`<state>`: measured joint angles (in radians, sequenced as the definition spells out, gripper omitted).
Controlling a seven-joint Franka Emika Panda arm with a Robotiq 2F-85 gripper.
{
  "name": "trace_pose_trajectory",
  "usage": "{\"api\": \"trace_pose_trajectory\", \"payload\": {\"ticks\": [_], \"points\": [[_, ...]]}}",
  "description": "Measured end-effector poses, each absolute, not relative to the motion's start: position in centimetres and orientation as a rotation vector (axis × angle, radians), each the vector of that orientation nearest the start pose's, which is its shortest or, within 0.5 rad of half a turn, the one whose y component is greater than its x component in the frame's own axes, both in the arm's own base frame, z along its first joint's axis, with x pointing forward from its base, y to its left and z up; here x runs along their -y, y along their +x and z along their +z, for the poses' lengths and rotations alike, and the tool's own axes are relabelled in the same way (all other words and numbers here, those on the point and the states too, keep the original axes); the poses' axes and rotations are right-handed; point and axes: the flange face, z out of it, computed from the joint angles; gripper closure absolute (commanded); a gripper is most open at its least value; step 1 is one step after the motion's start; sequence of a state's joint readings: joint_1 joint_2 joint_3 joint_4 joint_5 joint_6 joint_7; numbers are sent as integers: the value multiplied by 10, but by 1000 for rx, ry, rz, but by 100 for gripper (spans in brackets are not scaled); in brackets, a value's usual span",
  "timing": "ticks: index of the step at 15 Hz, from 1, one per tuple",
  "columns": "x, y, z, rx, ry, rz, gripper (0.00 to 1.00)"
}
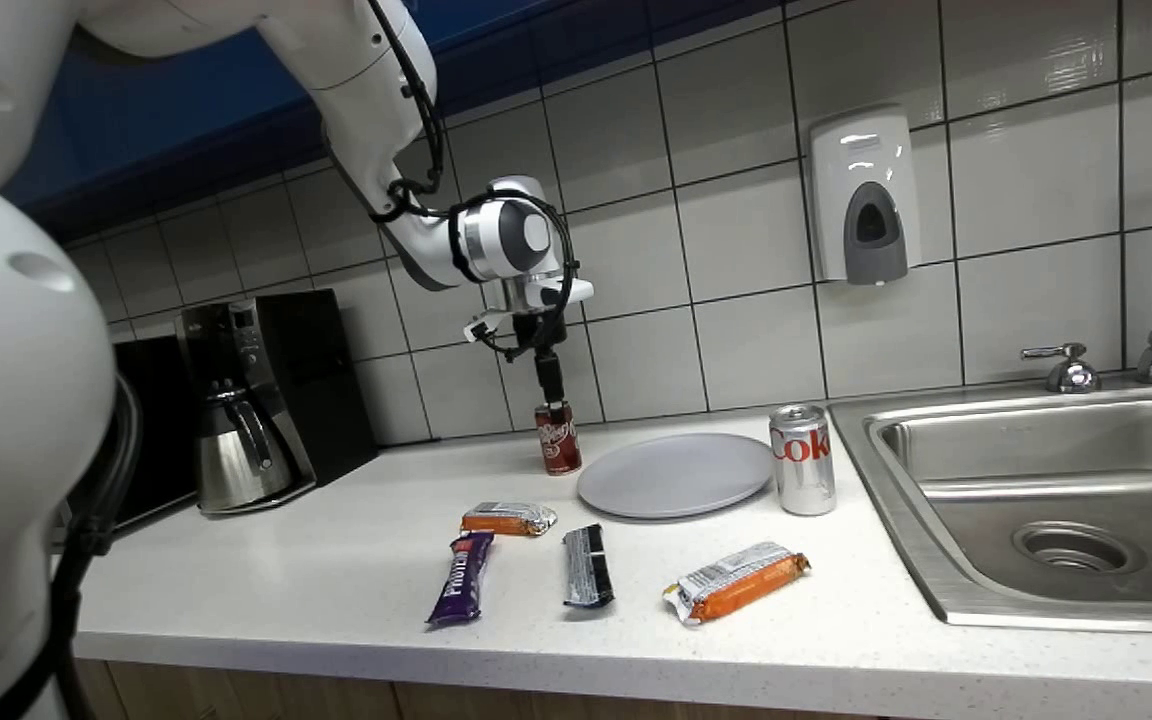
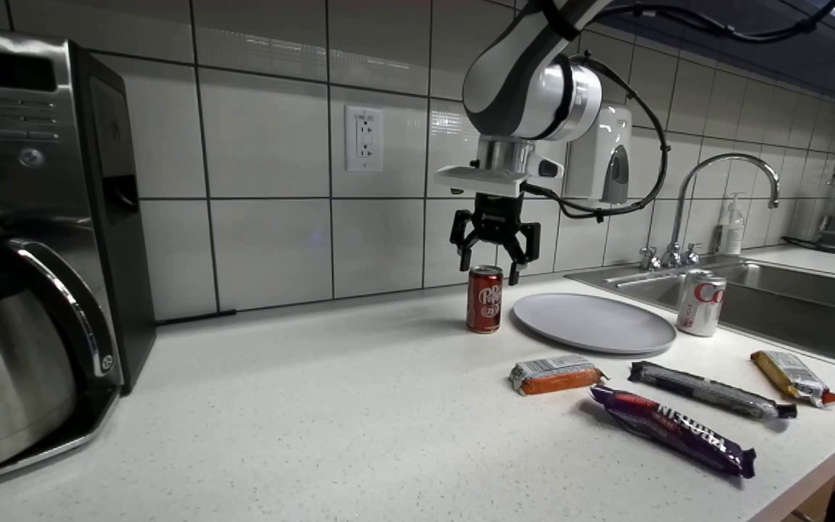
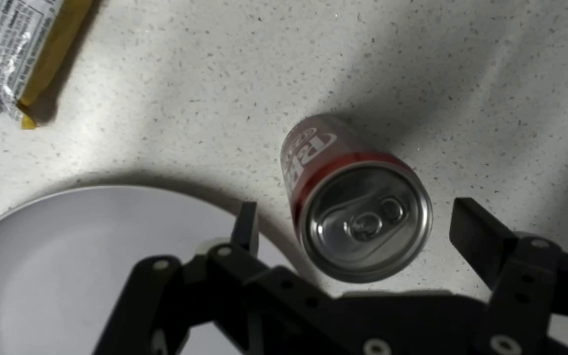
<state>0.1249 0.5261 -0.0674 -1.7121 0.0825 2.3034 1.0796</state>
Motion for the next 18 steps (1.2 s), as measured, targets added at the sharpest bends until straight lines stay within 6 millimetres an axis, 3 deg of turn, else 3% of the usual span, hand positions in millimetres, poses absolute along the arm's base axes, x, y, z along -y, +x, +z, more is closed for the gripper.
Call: {"api": "trace_pose_trajectory", "payload": {"ticks": [11, 18], "points": [[-50, 683, 309, -1531, -2615, -162, 0], [-69, 679, 334, -1475, -2611, -187, 0]]}}
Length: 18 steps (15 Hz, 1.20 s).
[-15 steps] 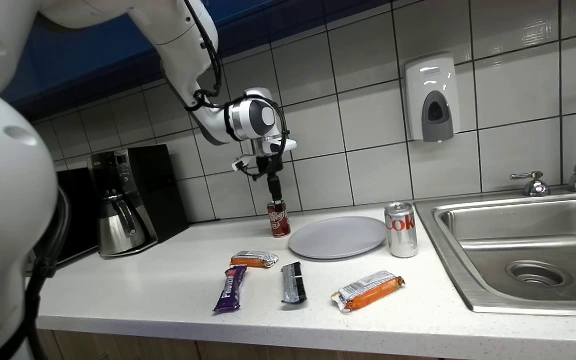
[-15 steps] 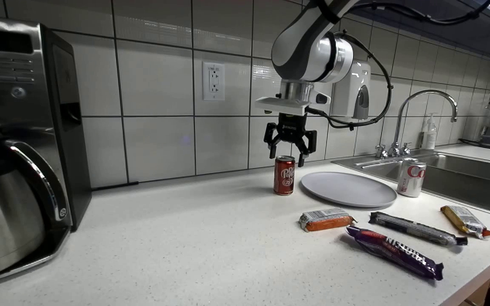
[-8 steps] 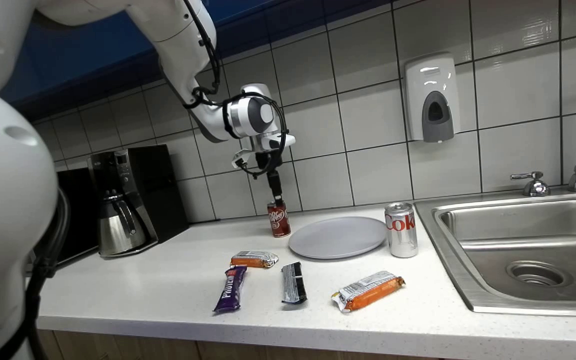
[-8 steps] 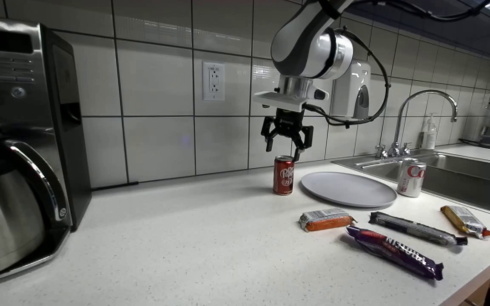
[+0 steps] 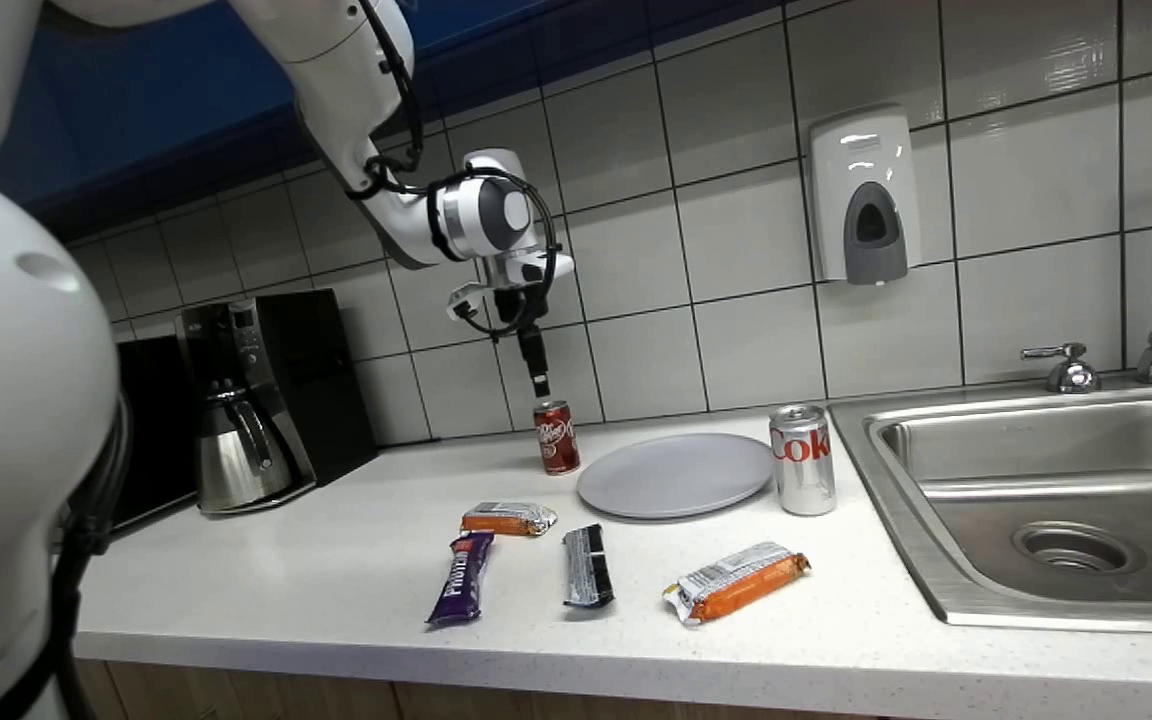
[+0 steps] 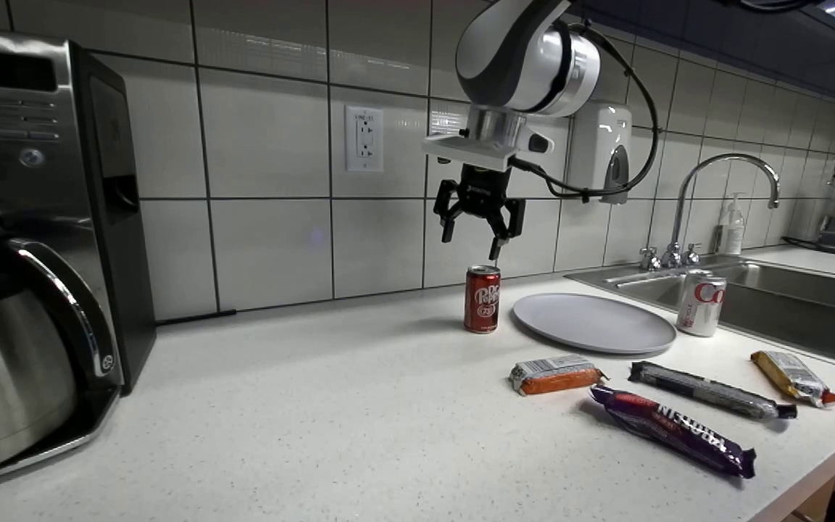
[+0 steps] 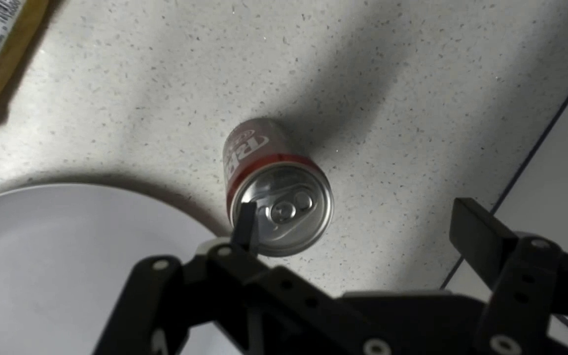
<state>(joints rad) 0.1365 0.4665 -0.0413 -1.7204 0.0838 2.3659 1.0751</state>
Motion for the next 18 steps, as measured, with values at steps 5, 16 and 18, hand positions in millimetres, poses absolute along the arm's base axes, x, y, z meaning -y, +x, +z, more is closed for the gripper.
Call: {"api": "trace_pose_trajectory", "payload": {"ticks": [5, 16, 18], "points": [[-76, 665, 350, -1460, -2621, -166, 0], [-87, 609, 357, -1641, -2591, -76, 0], [-96, 597, 352, -1699, -2577, -65, 0]]}}
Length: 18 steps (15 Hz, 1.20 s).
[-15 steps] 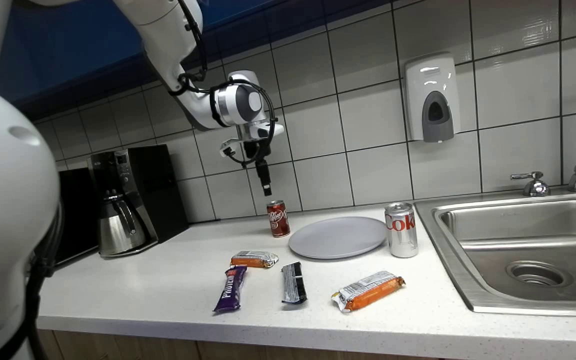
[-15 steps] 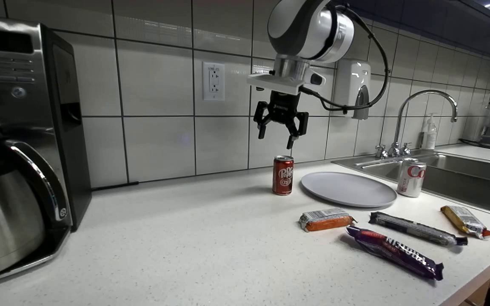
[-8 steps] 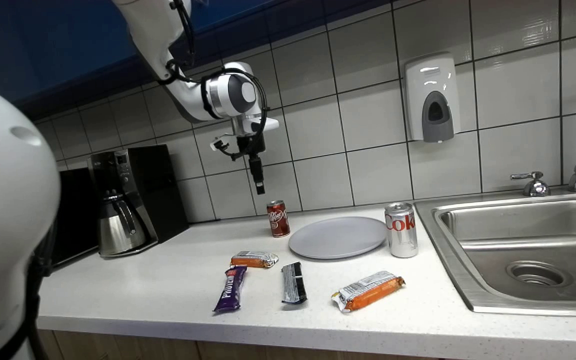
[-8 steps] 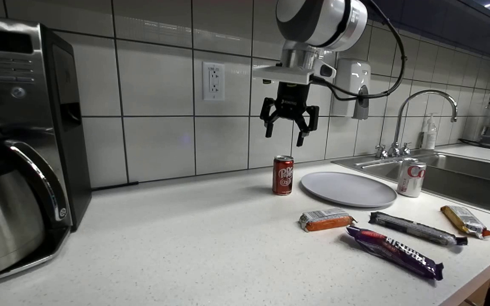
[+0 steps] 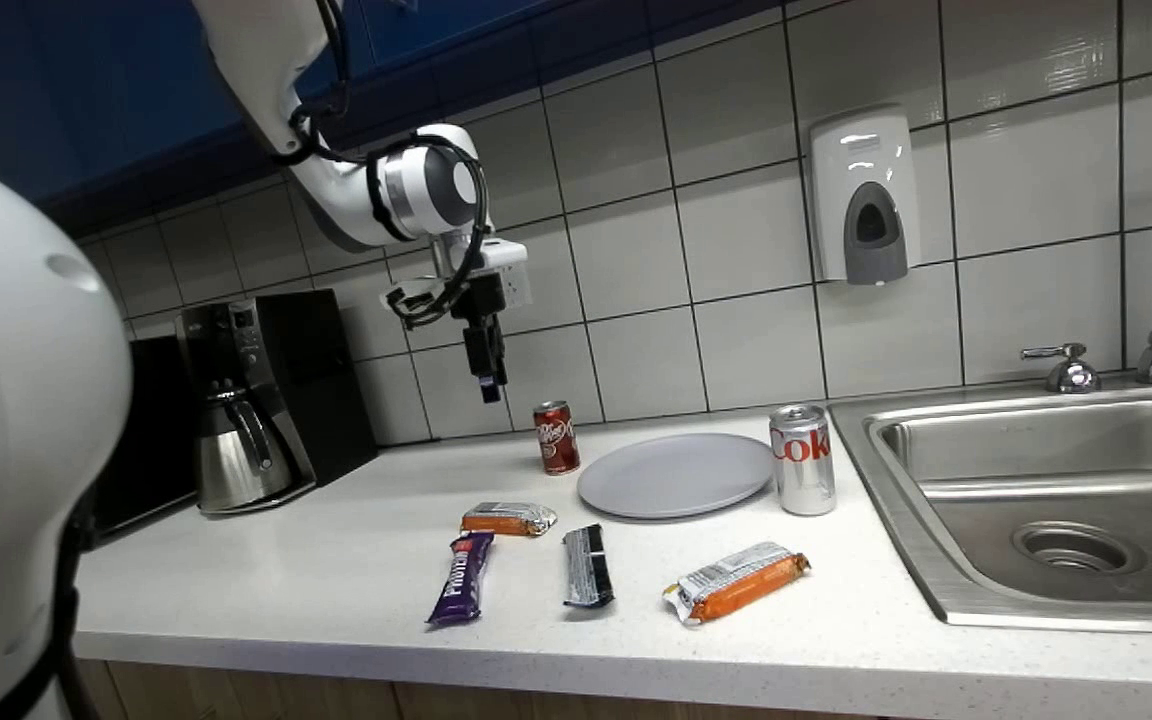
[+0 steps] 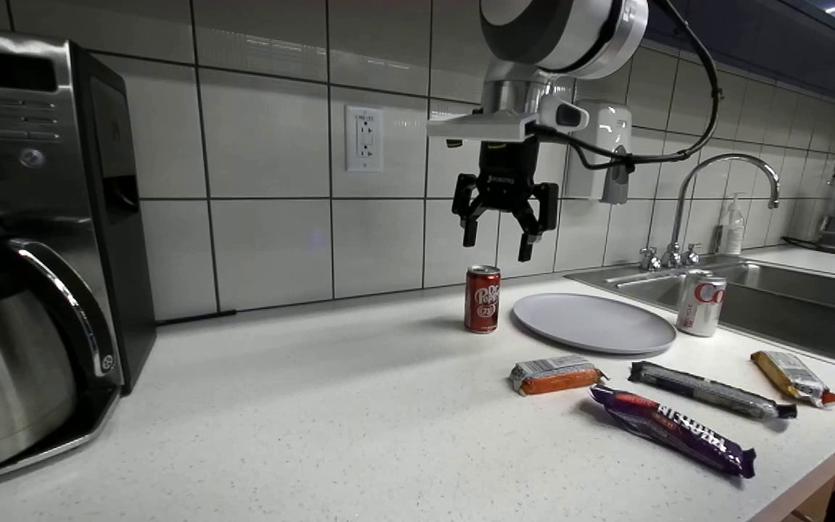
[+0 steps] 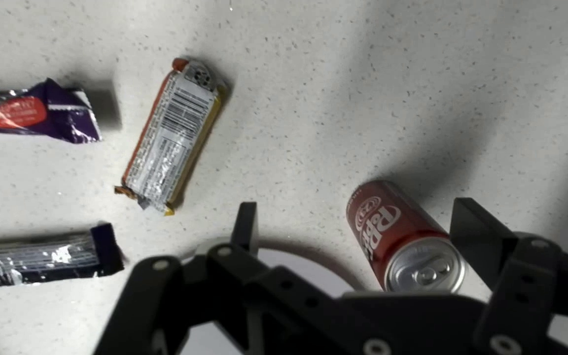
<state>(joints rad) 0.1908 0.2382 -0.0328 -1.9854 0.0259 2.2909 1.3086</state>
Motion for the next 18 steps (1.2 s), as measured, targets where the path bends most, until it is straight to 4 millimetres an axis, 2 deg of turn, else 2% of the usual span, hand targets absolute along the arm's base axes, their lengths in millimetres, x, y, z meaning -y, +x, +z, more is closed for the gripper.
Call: {"api": "trace_pose_trajectory", "payload": {"ticks": [2, 5, 12, 18], "points": [[-105, 585, 346, -1739, -2565, -42, 0], [-105, 574, 342, -1747, -2574, -20, 0], [-104, 572, 343, -1748, -2572, -21, 0], [-103, 569, 337, -1755, -2576, -10, 0]]}}
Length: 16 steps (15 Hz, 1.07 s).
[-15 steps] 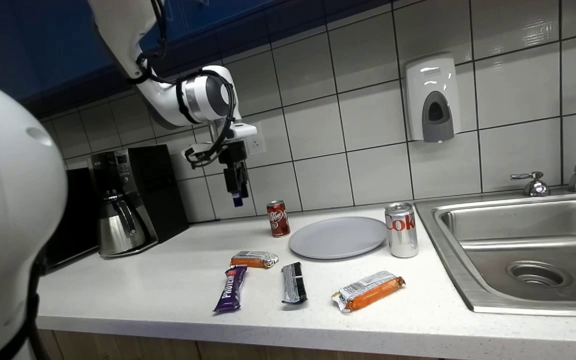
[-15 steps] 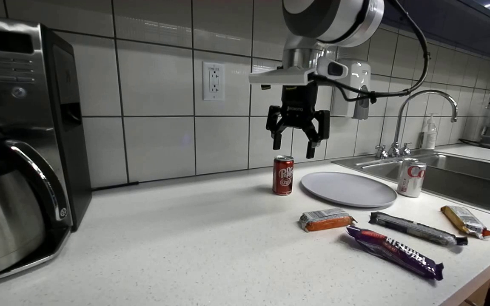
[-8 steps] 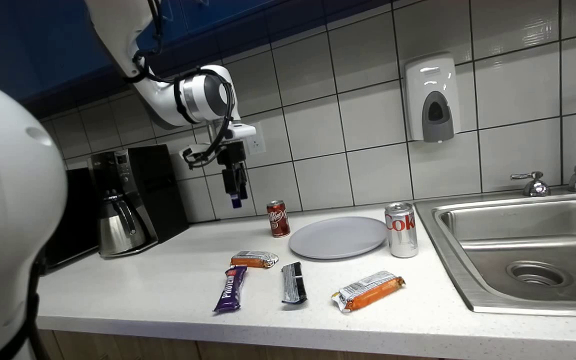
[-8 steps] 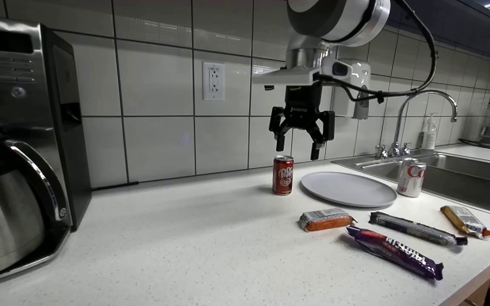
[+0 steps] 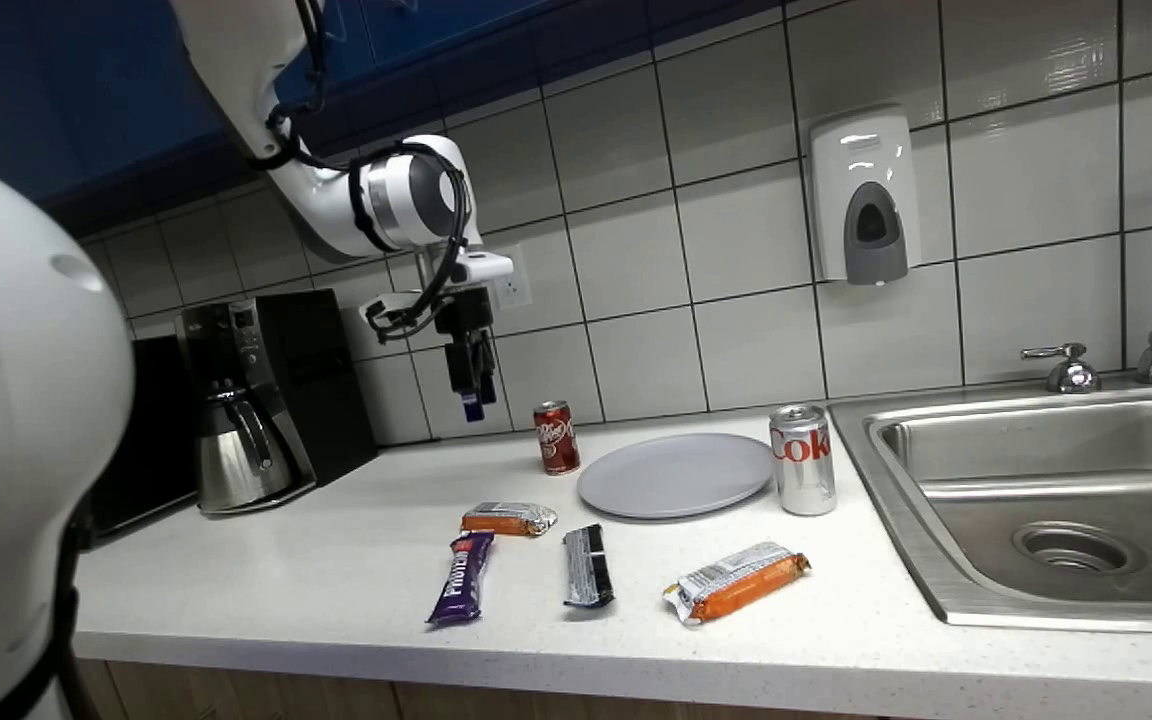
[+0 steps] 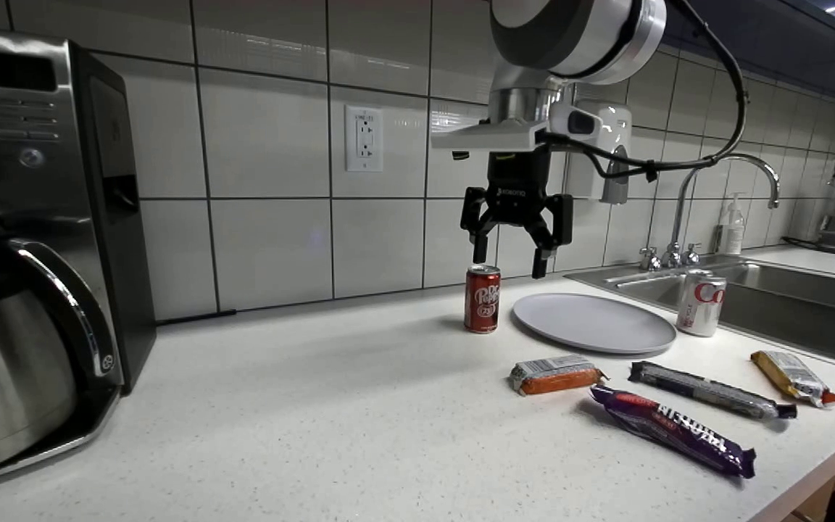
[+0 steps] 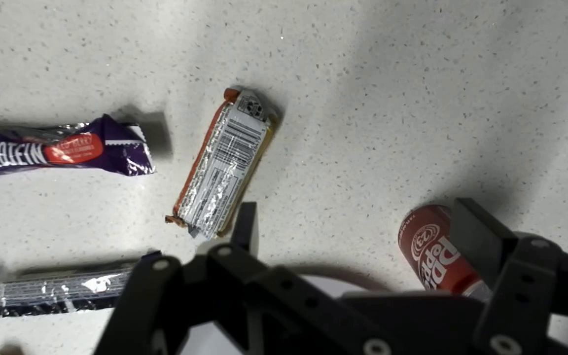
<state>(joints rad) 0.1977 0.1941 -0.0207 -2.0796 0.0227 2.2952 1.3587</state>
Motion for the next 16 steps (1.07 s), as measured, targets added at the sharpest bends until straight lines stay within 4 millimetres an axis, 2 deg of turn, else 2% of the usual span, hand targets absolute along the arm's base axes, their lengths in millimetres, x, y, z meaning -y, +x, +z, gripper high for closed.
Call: {"api": "trace_pose_trajectory", "payload": {"ticks": [8, 16], "points": [[-92, 558, 318, -1807, -2560, 17, 0], [-88, 535, 292, -1905, -2536, 77, 0]]}}
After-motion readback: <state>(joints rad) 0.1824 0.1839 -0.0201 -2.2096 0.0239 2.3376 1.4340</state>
